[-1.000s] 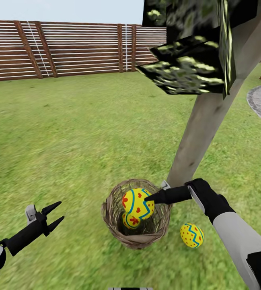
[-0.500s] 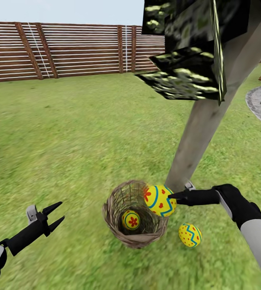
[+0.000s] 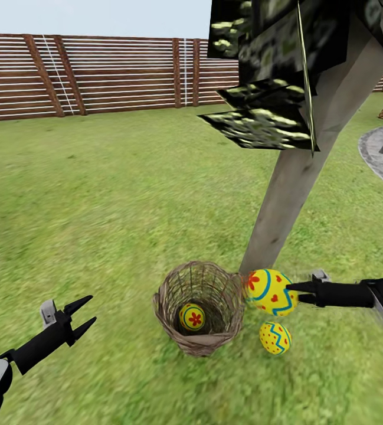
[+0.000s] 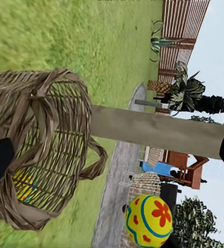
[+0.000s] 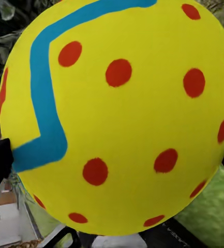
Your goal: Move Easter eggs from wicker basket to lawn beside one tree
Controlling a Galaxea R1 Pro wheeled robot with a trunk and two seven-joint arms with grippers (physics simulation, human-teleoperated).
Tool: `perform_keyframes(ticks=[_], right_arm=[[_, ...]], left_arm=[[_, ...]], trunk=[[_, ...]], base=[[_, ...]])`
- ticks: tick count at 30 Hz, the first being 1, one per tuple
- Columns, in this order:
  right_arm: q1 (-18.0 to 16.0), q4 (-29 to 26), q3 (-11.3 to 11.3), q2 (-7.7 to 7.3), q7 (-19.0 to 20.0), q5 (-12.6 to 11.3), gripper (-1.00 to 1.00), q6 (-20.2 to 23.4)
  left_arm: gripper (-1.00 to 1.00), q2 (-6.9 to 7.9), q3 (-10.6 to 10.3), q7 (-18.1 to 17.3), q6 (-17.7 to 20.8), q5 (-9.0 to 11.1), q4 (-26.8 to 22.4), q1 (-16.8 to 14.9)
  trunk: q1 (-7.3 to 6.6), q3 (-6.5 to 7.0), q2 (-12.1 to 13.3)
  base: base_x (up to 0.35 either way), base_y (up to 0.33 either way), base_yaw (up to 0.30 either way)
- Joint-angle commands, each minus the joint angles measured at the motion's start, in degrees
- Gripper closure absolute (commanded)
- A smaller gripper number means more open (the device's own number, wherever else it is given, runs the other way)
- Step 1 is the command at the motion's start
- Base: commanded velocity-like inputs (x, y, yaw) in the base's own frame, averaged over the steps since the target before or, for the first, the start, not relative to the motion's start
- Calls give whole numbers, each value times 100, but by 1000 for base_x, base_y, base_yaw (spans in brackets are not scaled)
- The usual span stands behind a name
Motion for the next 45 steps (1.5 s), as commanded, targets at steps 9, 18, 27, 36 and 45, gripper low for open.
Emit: perform_keyframes(ticks=[9, 18, 27, 36, 45], right_arm=[[-1, 1164, -39, -749, -1198, -24, 100, -1576], [1, 2009, -65, -608, -4798, -73, 100, -4820], [6, 2492, -49, 382, -6667, -14, 100, -5665], [69, 2896, -31, 1343, -10149, 21, 100, -6603], [69, 2903, -26, 1350, -10229, 47, 100, -6637]], left_arm=[[-100, -12, -16, -73, 46, 25, -36, -5], [-100, -519, -482, -415, 54, 20, -339, -5], [-100, -645, -1022, -423, 57, 59, -833, -5], [-100, -639, -1067, -430, 75, 69, -1156, -2], [-100, -678, -1707, -671, 57, 65, -1504, 0]], trunk=[[-1, -4, -2], [-1, -4, -2], [-1, -4, -2], [21, -22, -42], [21, -22, -42]], base=[[0, 0, 0], [0, -68, 0], [0, -137, 0], [0, 0, 0], [-112, -209, 0]])
